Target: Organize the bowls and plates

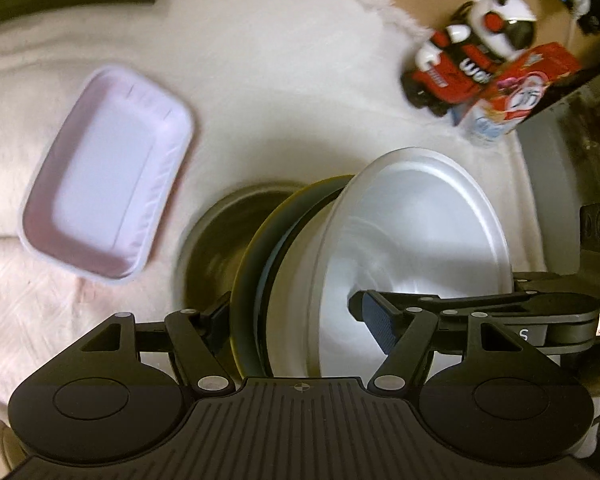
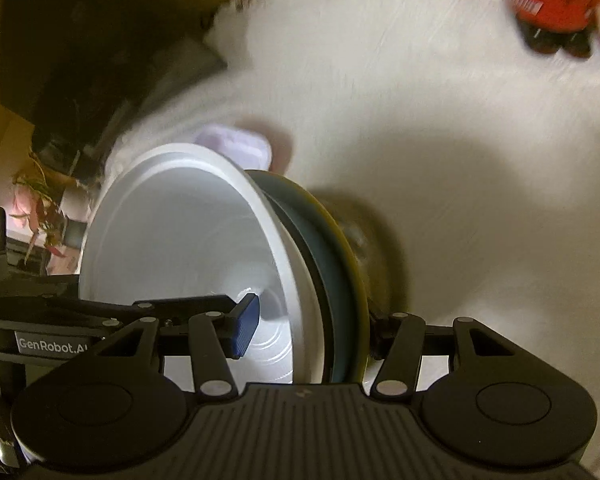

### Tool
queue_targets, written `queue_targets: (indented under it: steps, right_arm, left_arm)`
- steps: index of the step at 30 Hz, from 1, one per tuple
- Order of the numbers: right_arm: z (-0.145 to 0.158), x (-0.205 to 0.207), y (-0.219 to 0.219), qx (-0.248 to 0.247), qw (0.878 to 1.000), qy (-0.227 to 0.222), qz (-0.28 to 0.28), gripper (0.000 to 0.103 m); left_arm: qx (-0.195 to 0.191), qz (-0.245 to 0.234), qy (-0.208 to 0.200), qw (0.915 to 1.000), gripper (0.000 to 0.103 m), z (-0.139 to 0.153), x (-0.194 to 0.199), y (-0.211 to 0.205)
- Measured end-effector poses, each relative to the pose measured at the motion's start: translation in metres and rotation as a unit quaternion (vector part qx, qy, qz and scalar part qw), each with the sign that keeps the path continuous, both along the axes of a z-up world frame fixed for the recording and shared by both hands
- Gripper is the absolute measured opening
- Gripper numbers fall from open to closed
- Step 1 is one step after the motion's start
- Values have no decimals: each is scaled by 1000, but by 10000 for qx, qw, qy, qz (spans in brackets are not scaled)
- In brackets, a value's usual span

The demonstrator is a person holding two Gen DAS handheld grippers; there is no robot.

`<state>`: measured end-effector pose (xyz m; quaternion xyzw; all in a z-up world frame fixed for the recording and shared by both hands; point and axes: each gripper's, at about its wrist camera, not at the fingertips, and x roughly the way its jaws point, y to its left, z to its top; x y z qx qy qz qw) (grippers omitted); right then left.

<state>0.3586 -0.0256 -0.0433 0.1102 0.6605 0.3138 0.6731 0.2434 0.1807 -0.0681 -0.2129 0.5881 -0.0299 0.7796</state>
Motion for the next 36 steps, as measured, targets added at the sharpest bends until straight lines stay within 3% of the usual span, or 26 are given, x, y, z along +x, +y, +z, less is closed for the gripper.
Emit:
queue_targets:
  steps: [5, 8, 13, 16, 22, 26, 30, 34, 36]
  right_arm:
    - [-30, 0, 13, -282, 9991, 300, 117, 54]
    - [-38, -1, 16, -417, 9986, 308, 137, 54]
    - [-35, 3, 34, -645, 9978, 21, 170, 54]
    - [-29, 2, 40, -823, 9961, -206, 235, 54]
    - [-4, 3, 50, -1135, 9875, -959, 517, 54]
    - [16, 0, 43, -1113, 9846, -1264, 459, 53]
    - [35, -4, 30, -684, 9873, -1373, 403, 49]
    - [41, -12, 30, -1043, 9758, -1835, 576, 38]
    - [35, -12, 28, -1195, 9739, -1840, 584, 35]
  left_arm:
    - [-114, 24, 244, 9996, 69, -30, 0, 10]
    - [157, -49, 235, 9996, 63, -34, -1, 9]
    - [215, 89, 149, 9996, 35, -37, -5, 23]
    - [315, 151, -124, 9993, 30, -28, -10, 28]
    - [609, 215, -860, 9942, 29, 13, -17, 31]
    - [655, 258, -882, 9936, 29, 17, -21, 33]
    - [337, 282, -802, 9958, 26, 10, -23, 39]
    - [114, 211, -850, 9961, 24, 9, -28, 36]
    - [167, 157, -903, 9956, 24, 10, -31, 33]
